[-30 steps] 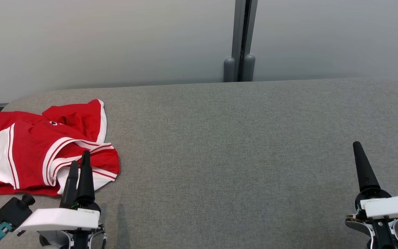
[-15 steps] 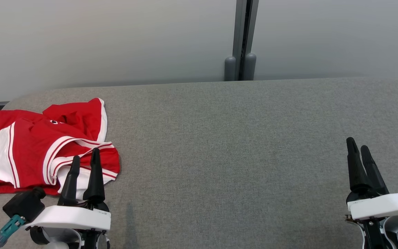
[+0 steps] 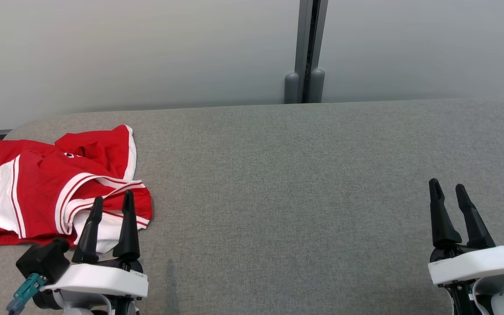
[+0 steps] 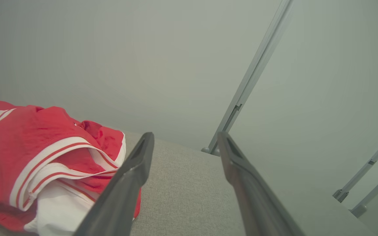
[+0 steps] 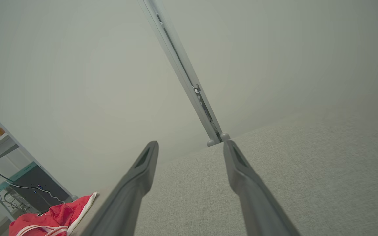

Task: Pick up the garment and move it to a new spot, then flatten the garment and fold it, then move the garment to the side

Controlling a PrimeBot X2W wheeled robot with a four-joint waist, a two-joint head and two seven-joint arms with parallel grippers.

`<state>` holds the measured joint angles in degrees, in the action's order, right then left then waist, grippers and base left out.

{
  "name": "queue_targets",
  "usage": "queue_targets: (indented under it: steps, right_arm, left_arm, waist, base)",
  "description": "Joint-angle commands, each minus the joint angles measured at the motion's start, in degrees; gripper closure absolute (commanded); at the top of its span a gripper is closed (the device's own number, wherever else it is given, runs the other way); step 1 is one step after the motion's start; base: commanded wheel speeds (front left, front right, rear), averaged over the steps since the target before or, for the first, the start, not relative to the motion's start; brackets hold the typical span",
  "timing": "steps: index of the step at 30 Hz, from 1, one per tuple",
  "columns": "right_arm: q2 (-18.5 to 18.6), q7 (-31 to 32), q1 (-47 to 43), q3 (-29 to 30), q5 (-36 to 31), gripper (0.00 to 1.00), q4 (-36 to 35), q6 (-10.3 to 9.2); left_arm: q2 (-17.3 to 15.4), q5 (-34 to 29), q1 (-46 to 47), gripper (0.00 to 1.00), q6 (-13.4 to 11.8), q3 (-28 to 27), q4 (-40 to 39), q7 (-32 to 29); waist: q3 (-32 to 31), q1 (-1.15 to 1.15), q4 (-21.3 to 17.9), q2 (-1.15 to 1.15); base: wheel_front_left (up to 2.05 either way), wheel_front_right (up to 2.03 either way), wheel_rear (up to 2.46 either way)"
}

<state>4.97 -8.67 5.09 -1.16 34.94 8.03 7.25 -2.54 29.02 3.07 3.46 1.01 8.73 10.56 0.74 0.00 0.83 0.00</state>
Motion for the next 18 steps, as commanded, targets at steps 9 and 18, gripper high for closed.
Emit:
queue_targets:
  steps: [9,18]
  right_arm:
    - [0.44,-1.82,0.27,-0.49,-5.92,0.0,0.13,0.3]
    - [0.63,-3.21,0.25,-1.78,-9.68,0.0,1.96,0.32]
  left_arm:
    - [-0.35,-4.73,-0.17,0.0,-0.48,-0.11,-0.29,1.25]
    - [-0.38,-8.32,-0.28,0.0,-0.7,0.29,1.3,2.17]
  waist:
    - [-0.17,0.0,0.05,0.0]
    - [-0.2,0.0,0.21,0.0]
  base:
    - [0.0,0.0,0.0]
    - [0.0,0.0,0.0]
